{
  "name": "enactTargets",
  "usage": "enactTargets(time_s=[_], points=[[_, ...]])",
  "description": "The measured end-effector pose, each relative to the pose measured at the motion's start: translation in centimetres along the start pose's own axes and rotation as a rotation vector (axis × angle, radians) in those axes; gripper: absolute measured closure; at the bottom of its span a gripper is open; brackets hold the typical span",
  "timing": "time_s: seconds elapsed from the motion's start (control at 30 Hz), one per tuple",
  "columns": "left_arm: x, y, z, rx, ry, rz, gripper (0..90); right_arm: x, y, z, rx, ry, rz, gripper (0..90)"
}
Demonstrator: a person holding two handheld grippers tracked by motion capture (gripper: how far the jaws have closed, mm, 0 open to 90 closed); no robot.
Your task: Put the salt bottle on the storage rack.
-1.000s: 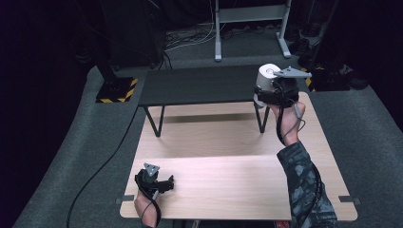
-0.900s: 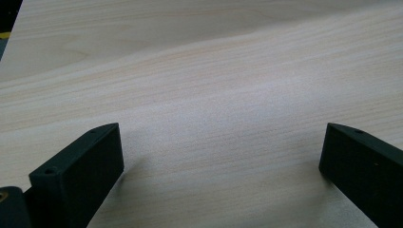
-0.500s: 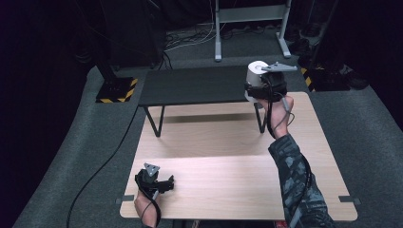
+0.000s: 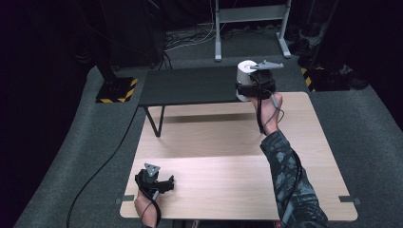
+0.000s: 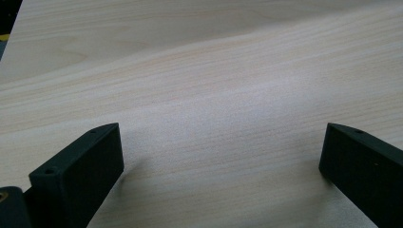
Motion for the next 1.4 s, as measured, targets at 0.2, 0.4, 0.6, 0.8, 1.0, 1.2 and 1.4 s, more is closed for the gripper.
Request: enactTargets(time_s=[0.2,0.4,0.6,0.8,1.0,1.2,1.4], points=[[0.0,0.0,0.0,0.000,-0.001,-0.001,0.3,1.0,0.7,0.2,-0.007,0.008,0.005,28.8],[0.0,0.0,0.0,0.000,-0.002,-0.002,0.3,1.9,1.0,0.1,-0.001,0.011,0.003,28.8],[0.0,0.0,0.0,0.001,-0.003,-0.004,0.3,2.8,1.1,0.0,-0.006,0.013,-0.012,28.8],[0.0,0.0,0.0,0.002,-0.002,-0.006,0.3,3.1,0.7,-0.7,0.004,-0.010,-0.010,29.0],[0.0,0.0,0.0,0.002,-0.002,-0.005,0.3,3.1,0.6,-0.7,0.002,-0.014,-0.007,29.0],[0.0,0.0,0.0,0.001,-0.002,-0.007,0.3,3.1,0.6,-0.7,-0.001,-0.011,-0.003,28.9],[0.0,0.0,0.0,0.001,-0.002,-0.008,0.3,3.1,0.5,-0.5,-0.003,-0.001,0.000,28.8]])
Point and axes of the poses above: each handheld gripper's, and its own axes: x roughly forward along the jaws, z roughly out of its top, y roughly to its left, the point moved 8 cm from there along x, roughly forward along the jaws, and after that the axes turned 11 degrees about x, right-handed, at the moved point
